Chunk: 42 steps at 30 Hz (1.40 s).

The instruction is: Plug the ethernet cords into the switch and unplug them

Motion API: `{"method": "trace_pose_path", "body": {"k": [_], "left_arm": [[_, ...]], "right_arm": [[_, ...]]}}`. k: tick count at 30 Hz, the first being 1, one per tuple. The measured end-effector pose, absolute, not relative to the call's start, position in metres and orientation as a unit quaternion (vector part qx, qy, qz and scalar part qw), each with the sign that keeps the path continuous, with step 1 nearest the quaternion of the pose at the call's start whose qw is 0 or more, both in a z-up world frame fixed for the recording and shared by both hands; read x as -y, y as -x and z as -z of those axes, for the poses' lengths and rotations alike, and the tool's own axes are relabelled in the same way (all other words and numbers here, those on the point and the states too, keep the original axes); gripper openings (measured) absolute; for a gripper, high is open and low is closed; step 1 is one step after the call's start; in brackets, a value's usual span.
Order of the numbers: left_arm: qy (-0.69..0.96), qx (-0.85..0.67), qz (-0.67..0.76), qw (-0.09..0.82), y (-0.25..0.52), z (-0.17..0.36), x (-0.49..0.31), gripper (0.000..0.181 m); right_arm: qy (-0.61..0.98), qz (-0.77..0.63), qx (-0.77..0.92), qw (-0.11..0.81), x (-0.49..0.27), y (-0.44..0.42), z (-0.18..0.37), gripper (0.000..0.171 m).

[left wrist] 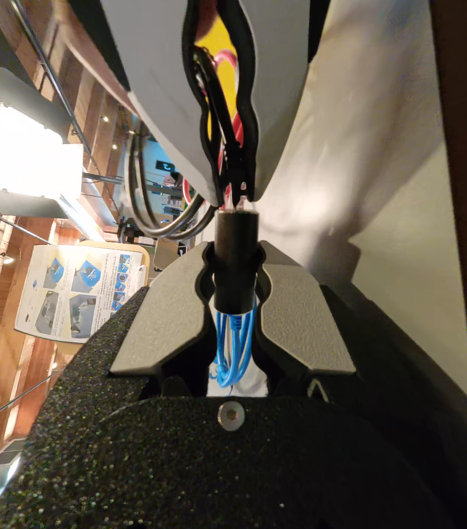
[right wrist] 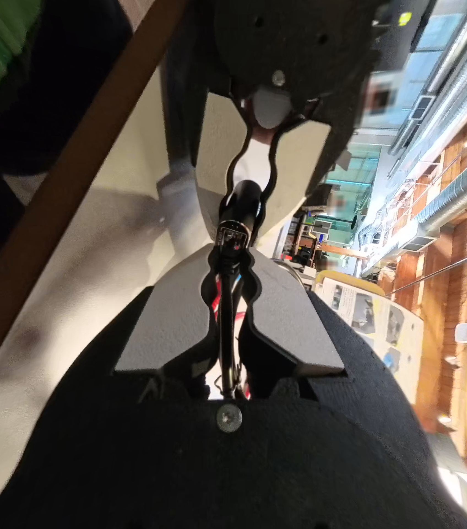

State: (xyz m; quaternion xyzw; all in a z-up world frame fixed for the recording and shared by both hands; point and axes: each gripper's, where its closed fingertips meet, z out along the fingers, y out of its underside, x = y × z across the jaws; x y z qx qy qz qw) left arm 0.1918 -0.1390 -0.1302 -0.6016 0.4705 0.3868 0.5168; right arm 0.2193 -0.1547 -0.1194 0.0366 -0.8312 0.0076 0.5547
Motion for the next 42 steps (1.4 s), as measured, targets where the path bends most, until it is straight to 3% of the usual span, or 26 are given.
{"method": "trace_pose_path", "body": {"k": [1, 9, 14, 22, 26, 32, 39, 42], "left_arm": [[0.599, -0.464, -0.383, 0.529, -0.193, 0.126, 0.139, 0.028], [0.612, -0.442, -0.396, 0.523, -0.185, 0.123, 0.136, 0.027], [0.641, -0.423, -0.431, 0.473, -0.164, 0.133, 0.133, 0.027], [0.667, -0.304, -0.478, 0.484, -0.129, 0.109, 0.135, 0.026], [0.654, -0.233, -0.507, 0.511, -0.113, 0.087, 0.142, 0.026], [0.612, -0.206, -0.569, 0.51, -0.107, 0.069, 0.151, 0.027], [0.582, -0.246, -0.594, 0.497, -0.12, 0.069, 0.146, 0.027], [0.578, -0.261, -0.593, 0.496, -0.124, 0.071, 0.144, 0.027]], "right_arm": [[-0.025, -0.033, 0.827, 0.561, 0.154, -0.22, 0.115, 0.013], [0.047, -0.154, 0.785, 0.599, 0.146, -0.212, 0.111, 0.014], [0.077, -0.11, 0.763, 0.633, 0.136, -0.192, 0.123, 0.014], [0.214, -0.212, 0.653, 0.695, 0.116, -0.21, 0.066, 0.01], [0.347, -0.309, 0.643, 0.609, 0.12, -0.2, 0.075, 0.016], [0.486, -0.553, 0.547, 0.398, 0.15, -0.178, 0.067, 0.036], [0.55, -0.664, 0.445, 0.242, 0.142, -0.164, 0.061, 0.06], [0.583, -0.682, 0.388, 0.211, 0.13, -0.15, 0.061, 0.058]]}}
